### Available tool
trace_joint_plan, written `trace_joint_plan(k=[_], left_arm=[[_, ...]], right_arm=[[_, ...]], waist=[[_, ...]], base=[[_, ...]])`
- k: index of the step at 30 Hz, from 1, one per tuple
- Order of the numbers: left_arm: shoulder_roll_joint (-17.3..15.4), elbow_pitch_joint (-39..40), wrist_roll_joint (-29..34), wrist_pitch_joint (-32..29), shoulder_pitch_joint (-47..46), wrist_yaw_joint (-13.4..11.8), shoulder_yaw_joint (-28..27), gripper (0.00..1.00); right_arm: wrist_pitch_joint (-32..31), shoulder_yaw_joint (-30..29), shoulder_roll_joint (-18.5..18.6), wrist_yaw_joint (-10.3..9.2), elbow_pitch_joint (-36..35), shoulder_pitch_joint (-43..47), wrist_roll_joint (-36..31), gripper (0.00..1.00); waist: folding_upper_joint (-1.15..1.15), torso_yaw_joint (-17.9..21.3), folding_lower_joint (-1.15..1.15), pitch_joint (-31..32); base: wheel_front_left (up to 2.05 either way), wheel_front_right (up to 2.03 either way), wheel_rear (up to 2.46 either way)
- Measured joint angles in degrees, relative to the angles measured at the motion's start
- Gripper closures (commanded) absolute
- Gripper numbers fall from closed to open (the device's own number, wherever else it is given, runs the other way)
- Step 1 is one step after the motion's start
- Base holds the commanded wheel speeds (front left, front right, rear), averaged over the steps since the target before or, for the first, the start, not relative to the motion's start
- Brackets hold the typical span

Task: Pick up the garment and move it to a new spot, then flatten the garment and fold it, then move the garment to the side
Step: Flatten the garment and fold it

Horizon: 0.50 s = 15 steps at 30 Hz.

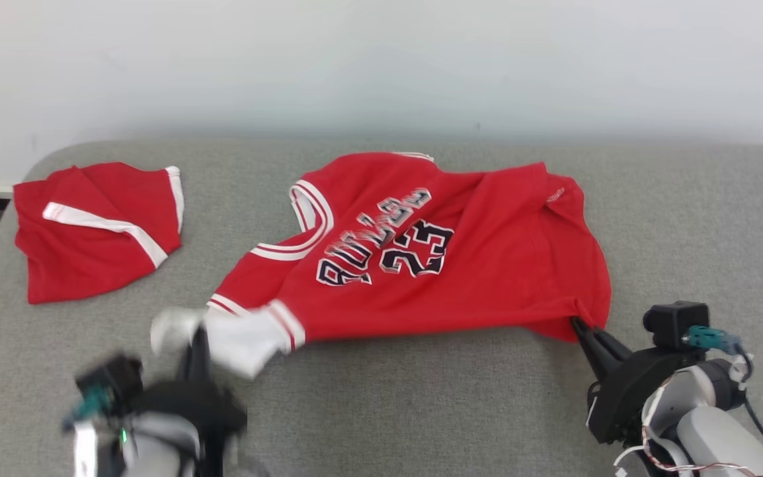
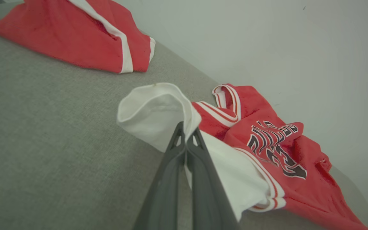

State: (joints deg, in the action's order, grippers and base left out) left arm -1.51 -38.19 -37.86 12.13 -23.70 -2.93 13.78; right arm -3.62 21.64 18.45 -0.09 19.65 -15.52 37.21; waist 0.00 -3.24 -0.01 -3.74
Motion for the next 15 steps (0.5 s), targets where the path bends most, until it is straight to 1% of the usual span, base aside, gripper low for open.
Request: trace_joint_plan(k=[4, 6, 8, 12, 13, 14, 15], left_arm=[[-0.4, -2.4, -1.0, 0.1, 5.2, 0.0, 2.2, 1.0], [-0.4, -3.2, -1.7, 0.4, 6.0, -0.1, 3.1, 1.0], [-0.4, -3.5, -2.4, 0.5, 6.3, -0.1, 4.0, 1.0], [-0.4, -3.9, -2.6, 0.5, 8.3, -0.6, 5.9, 1.0], [-0.4, -4.0, -3.0, 0.5, 8.8, -0.6, 6.1, 0.92], [-0.4, -4.1, -3.4, 0.5, 9.4, -0.7, 6.2, 0.56], [-0.5, -4.2, -3.6, 0.5, 9.8, -0.7, 6.6, 0.2]], right_arm=[[-0.6, 1.3, -0.5, -0.12, 2.0, -0.2, -1.1, 1.0], [-1.4, 2.3, 0.1, 0.21, 2.7, -0.2, -1.7, 1.0], [-2.2, 3.4, 0.8, 0.96, 3.2, 0.0, -2.4, 1.0], [-3.8, 5.3, 2.3, 1.54, 4.4, 1.4, -3.9, 1.0], [-4.1, 5.8, 2.7, 1.67, 4.5, 2.0, -4.2, 1.0], [-4.6, 6.2, 2.9, 1.69, 4.6, 2.4, -4.5, 1.0], [-5.0, 6.7, 3.0, 1.74, 4.7, 2.8, -4.8, 0.85]], waist=[[-0.01, -0.3, 0.0, 1.0], [-0.01, -0.2, 0.0, 1.4], [-0.01, -0.2, 0.0, 1.9], [-0.01, -0.3, 0.0, 3.0], [-0.01, -0.3, 0.0, 3.3], [-0.01, -0.3, 0.0, 3.6], [-0.01, -0.3, 0.0, 3.9]], base=[[0.0, 0.0, 0.0], [0.0, 0.0, 0.0], [0.0, 0.0, 0.0], [0.0, 0.0, 0.0], [0.0, 0.0, 0.0], [0.0, 0.0, 0.0], [0.0, 0.0, 0.0]])
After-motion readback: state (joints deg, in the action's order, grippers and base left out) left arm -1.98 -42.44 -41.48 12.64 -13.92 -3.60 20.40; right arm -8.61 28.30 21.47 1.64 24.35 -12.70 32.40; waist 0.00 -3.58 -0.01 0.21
